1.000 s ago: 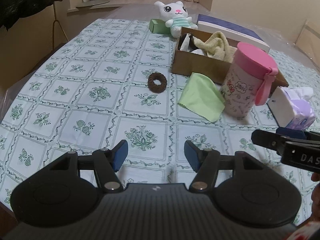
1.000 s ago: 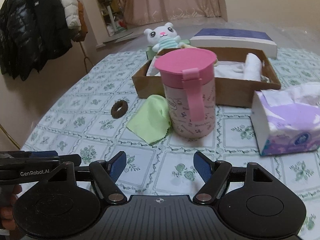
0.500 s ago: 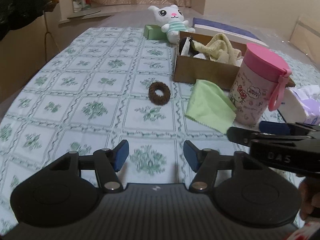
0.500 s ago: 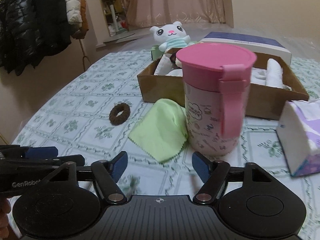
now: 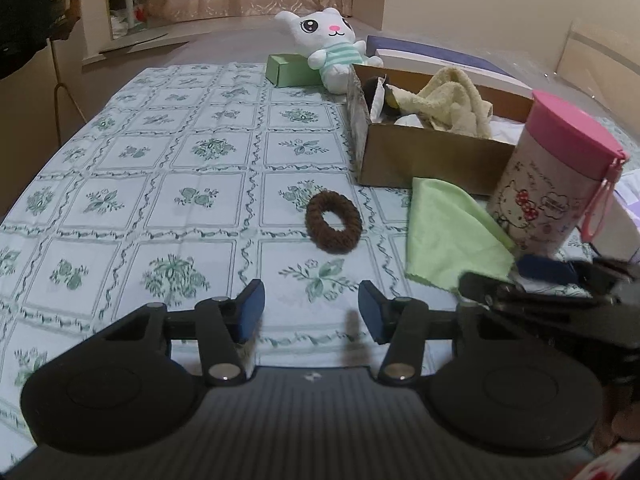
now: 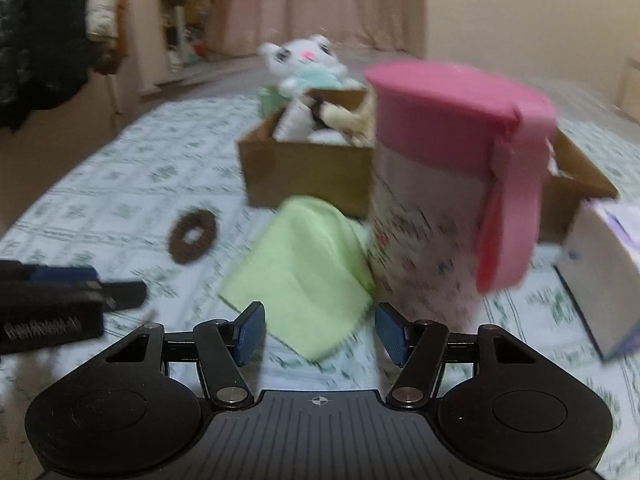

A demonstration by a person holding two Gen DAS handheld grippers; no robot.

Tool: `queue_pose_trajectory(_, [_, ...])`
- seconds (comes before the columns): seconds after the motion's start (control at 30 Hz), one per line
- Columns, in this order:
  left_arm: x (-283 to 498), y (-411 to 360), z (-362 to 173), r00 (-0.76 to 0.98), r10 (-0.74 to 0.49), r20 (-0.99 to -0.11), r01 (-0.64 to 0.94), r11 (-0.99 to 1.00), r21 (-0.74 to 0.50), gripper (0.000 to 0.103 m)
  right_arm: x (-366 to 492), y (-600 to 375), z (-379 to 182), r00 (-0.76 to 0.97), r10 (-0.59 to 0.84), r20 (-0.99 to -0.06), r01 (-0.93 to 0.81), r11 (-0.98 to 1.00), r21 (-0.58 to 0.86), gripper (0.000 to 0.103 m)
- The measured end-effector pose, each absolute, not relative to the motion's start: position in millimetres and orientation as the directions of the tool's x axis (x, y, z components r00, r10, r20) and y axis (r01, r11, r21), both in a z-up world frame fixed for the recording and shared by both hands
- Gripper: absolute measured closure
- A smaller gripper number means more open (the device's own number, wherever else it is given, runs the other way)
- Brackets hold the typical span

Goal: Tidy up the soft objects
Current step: 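Grasp the brown hair tie with the left tool while the right tool grasps the green cloth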

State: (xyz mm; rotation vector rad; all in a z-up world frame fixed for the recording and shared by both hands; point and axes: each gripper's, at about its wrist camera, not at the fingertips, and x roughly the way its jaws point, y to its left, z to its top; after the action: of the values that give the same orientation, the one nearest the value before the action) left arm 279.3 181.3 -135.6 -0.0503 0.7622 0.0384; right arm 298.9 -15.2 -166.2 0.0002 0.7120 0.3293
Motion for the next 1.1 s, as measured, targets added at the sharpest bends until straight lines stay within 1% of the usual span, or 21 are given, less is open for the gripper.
queue_pose_trajectory(0.07, [282, 183, -138, 0.723, 0.004, -0.691, -0.044, 0.998, -0.041, 0.055, 298, -18, -172, 0.713, 0.290, -0.638, -0.272, 0.954, 0.130, 0.041])
queue_pose_trajectory(0.2, [285, 183, -142, 0.724, -0.029, -0.689, -0.020, 0.998, -0.064, 0.055, 303, -12, -174, 0.717, 0.332, -0.614, -0.306, 0.940, 0.151, 0.041])
queue_pose_trajectory(0.23, [286, 182, -142, 0.724, -0.032, -0.689, -0.016, 0.998, -0.064, 0.055, 304, -10, -175, 0.718, 0.334, -0.610, -0.308, 0.939, 0.152, 0.043])
queue_pose_trajectory(0.37, [292, 181, -145, 0.727, -0.046, -0.685, 0.000, 0.998, -0.067, 0.055, 305, -6, -177, 0.733, 0.341, -0.589, -0.309, 0.938, 0.158, 0.056])
queue_pose_trajectory(0.43, [297, 181, -148, 0.726, -0.055, -0.685, 0.010, 0.997, -0.070, 0.055, 306, -5, -177, 0.743, 0.336, -0.579, -0.301, 0.940, 0.160, 0.068])
queue_pose_trajectory(0.53, [305, 180, -152, 0.728, -0.069, -0.682, 0.032, 0.997, -0.067, 0.055, 309, -6, -178, 0.751, 0.333, -0.571, -0.286, 0.942, 0.174, 0.077])
queue_pose_trajectory(0.63, [315, 179, -153, 0.734, -0.062, -0.677, 0.037, 0.998, -0.051, 0.055, 311, -7, -178, 0.757, 0.329, -0.565, -0.275, 0.944, 0.181, 0.083])
queue_pose_trajectory(0.73, [324, 180, -155, 0.739, -0.055, -0.672, 0.030, 0.998, -0.049, 0.056, 312, -7, -179, 0.762, 0.326, -0.560, -0.268, 0.945, 0.186, 0.087])
queue_pose_trajectory(0.77, [326, 179, -155, 0.741, -0.053, -0.670, 0.030, 0.999, -0.045, 0.057, 312, -7, -179, 0.763, 0.326, -0.558, -0.268, 0.945, 0.187, 0.087])
queue_pose_trajectory(0.83, [329, 178, -156, 0.744, -0.041, -0.667, 0.026, 0.999, -0.033, 0.072, 312, -8, -179, 0.763, 0.330, -0.556, -0.269, 0.944, 0.191, 0.089])
queue_pose_trajectory(0.9, [330, 177, -156, 0.747, -0.043, -0.663, 0.028, 0.999, -0.034, 0.082, 312, -10, -179, 0.760, 0.336, -0.556, -0.273, 0.942, 0.197, 0.090])
queue_pose_trajectory(1.03, [327, 174, -156, 0.749, -0.043, -0.661, 0.030, 0.999, -0.032, 0.087, 313, -15, -178, 0.749, 0.350, -0.562, -0.287, 0.937, 0.201, 0.093])
queue_pose_trajectory(1.1, [323, 171, -155, 0.749, -0.037, -0.662, 0.028, 0.999, -0.024, 0.087, 312, -18, -177, 0.739, 0.363, -0.567, -0.299, 0.932, 0.206, 0.095])
